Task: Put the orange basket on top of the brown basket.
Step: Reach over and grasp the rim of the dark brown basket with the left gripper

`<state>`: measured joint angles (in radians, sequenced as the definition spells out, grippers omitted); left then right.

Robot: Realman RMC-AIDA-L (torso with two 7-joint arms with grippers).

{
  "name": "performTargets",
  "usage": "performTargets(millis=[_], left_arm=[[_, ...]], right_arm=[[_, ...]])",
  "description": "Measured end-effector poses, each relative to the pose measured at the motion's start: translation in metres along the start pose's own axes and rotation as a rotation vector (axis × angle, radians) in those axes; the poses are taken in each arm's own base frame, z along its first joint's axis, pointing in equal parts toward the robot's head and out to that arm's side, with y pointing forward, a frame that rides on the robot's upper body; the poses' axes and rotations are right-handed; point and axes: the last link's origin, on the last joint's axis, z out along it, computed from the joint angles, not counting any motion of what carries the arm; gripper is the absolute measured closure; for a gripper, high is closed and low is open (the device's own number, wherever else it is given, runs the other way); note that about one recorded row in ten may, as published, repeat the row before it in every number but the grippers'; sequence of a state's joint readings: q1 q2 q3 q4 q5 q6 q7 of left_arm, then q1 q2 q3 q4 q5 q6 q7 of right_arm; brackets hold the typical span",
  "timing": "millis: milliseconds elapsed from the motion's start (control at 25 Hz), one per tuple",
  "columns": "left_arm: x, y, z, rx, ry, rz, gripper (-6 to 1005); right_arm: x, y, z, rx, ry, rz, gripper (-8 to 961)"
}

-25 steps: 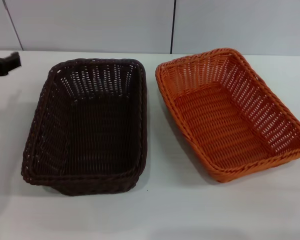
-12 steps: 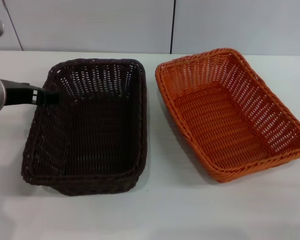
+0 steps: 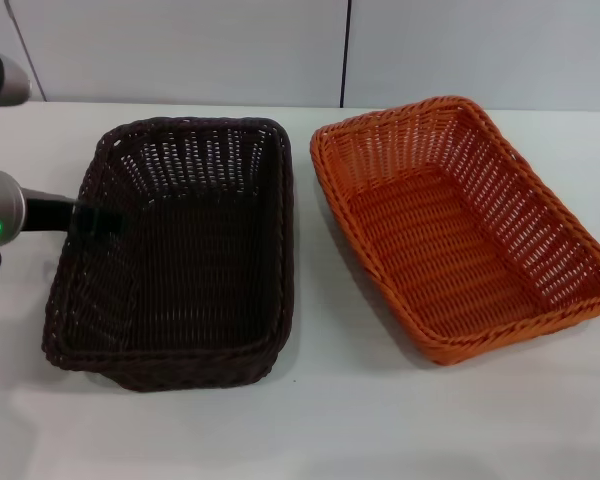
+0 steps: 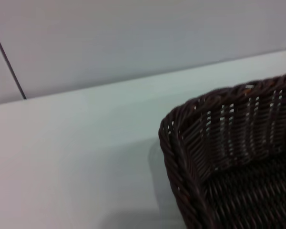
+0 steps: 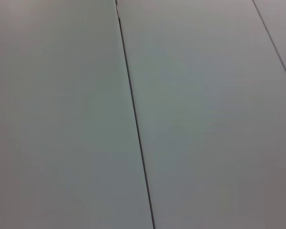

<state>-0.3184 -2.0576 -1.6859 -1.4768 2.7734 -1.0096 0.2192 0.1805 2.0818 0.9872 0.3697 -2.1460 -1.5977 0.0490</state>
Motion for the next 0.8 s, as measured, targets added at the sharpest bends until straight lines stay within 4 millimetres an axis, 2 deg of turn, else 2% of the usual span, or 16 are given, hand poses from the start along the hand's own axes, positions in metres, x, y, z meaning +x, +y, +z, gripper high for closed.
performTargets(millis=[400,800], left_arm=[[-0.003,0.002,0.013,-0.005,-0.039,0.007,238],[-0.002,0.006,0.012,-0.022,-0.079,0.072,246]], right_arm=[[0.002,0.001,0.002,-0.003,0.011,0.003,117],[0.002,0.001,0.001,-0.004,0.012,0.002,117]])
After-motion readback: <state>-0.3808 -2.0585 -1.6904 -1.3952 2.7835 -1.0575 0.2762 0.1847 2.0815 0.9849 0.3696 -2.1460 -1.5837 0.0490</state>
